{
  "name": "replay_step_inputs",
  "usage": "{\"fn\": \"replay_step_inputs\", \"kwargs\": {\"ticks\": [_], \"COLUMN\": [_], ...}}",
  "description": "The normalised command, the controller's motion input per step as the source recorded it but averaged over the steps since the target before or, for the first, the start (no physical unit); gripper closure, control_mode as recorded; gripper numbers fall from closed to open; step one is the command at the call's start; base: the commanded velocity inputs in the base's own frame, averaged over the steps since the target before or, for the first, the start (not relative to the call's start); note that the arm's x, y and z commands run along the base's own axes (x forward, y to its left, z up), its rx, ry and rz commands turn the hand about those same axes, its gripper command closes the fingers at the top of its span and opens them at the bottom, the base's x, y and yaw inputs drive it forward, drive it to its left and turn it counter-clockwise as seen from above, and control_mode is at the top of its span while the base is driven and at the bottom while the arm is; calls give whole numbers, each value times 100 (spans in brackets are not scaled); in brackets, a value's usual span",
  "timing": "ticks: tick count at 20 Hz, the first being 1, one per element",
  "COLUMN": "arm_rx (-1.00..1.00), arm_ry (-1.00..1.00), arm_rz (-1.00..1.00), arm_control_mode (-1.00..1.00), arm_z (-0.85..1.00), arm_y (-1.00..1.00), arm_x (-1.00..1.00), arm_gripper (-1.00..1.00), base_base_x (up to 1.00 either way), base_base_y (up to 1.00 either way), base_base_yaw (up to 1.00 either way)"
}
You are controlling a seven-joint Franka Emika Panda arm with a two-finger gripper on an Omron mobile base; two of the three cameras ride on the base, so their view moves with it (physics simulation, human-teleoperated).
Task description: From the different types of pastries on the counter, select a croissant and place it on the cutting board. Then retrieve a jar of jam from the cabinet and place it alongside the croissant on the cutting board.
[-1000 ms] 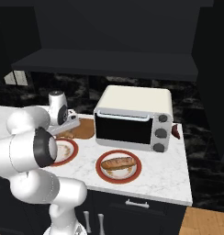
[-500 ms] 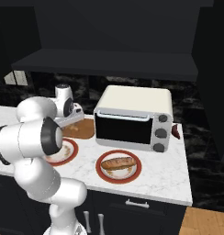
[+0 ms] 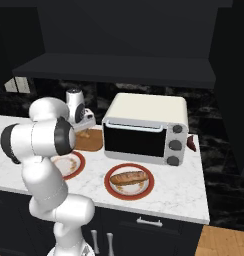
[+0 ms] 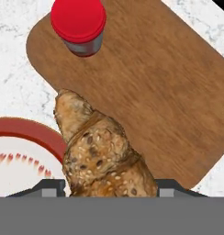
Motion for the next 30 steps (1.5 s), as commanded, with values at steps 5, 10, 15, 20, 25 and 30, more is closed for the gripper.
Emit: {"fn": "replay_step_inputs", "kwargs": {"ticks": [5, 10, 15, 20, 25, 30], "arm_rx": [6, 0, 11, 9, 0, -8], "arm_ry": [0, 0, -1, -8, -3, 0], "arm_rz": [0, -6, 0, 0, 0, 0], "arm_control_mode": [-100, -100, -100, -100, -100, -100], "arm_z": [-14, -83, -9, 23, -14, -55], "arm_y": [3, 20, 2, -4, 3, 0], "arm_x": [2, 7, 6, 49, 1, 20], "arm_gripper": [100, 100, 100, 100, 100, 100], "base_base_x": [0, 0, 0, 0, 0, 0], "base_base_y": [0, 0, 0, 0, 0, 0], "base_base_yaw": [0, 0, 0, 0, 0, 0]}}
